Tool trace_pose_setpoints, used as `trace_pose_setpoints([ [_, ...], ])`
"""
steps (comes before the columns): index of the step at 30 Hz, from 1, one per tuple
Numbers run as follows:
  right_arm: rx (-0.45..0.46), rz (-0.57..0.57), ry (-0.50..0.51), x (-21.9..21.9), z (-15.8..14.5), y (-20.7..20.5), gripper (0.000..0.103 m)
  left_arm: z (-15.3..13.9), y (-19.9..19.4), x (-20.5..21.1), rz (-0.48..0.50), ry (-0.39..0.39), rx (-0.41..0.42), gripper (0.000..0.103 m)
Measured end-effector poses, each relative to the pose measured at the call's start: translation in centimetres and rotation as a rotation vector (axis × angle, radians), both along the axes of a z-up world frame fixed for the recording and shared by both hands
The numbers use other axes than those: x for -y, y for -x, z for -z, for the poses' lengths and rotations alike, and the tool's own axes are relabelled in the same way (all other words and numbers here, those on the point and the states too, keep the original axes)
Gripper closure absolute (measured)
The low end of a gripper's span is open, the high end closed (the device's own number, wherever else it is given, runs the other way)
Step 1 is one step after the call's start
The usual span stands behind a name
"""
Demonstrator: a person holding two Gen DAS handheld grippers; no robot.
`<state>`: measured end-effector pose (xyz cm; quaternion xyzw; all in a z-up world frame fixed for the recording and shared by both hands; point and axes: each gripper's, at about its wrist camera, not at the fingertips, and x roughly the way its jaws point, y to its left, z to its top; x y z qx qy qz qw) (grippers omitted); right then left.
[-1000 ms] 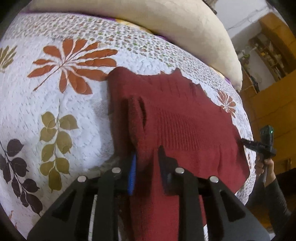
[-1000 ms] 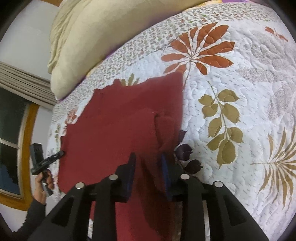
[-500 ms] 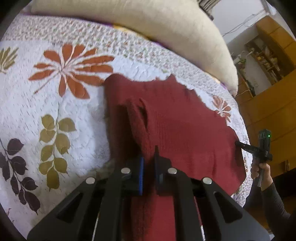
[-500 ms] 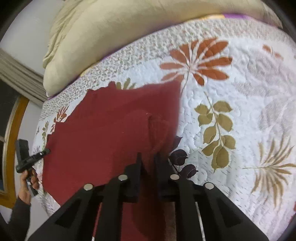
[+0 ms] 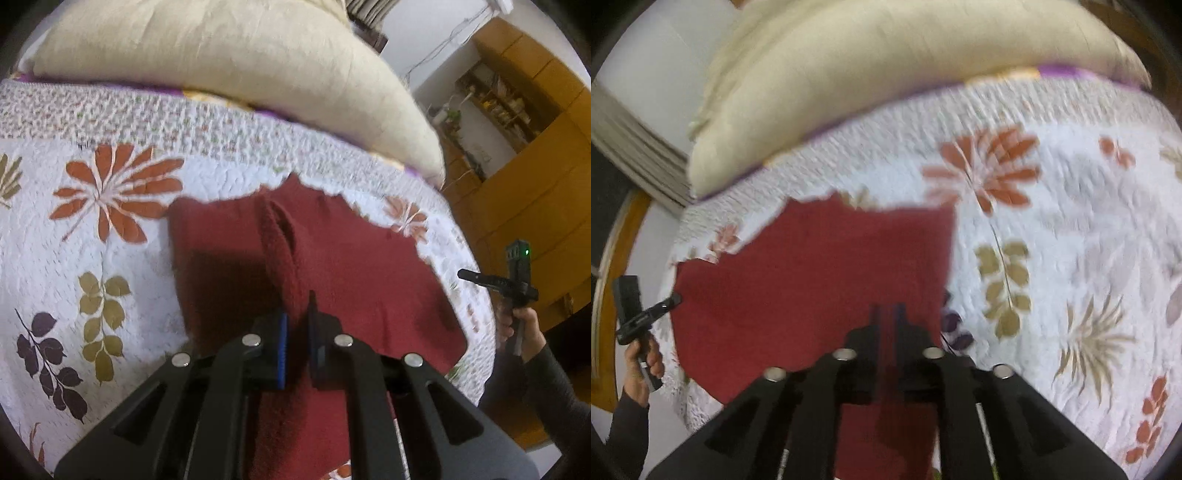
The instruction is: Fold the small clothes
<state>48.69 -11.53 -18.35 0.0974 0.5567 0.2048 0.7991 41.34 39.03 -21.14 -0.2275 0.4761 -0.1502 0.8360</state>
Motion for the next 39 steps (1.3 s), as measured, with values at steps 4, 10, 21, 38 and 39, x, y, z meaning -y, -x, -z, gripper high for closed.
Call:
trace_pose_setpoints([
  [4,-0.071,0.045,-0.002,0.8,3.9,-0.8,0.066,1.7,0.0,-1.2,-0.041,0.033,-0.031,0.096],
  [10,-0.081,0.039,-0.069,0.6,6.0,-1.4,0.083,1.9,-0.3,-1.6,-0.035,0.014,-0.039,0.096],
  [21,0.093,0.003,-0.039,0.0,0.9,0.8,0.097,-1.0,0.3,-1.3,-0.030,0.036,0.032,0.096],
  [38,0.318,0.045,-0.073,-0.9,-11.3,-4.7,0.097,-10.4,-7.8,-2.9,-0.046,-0.004,0.191,0.096],
  [39,0.309,0.051,-0.064,-1.1,-10.9,-5.8,0.097,-9.9,-8.7,-2.9,-0.049,-0.003,0.178,0.096],
])
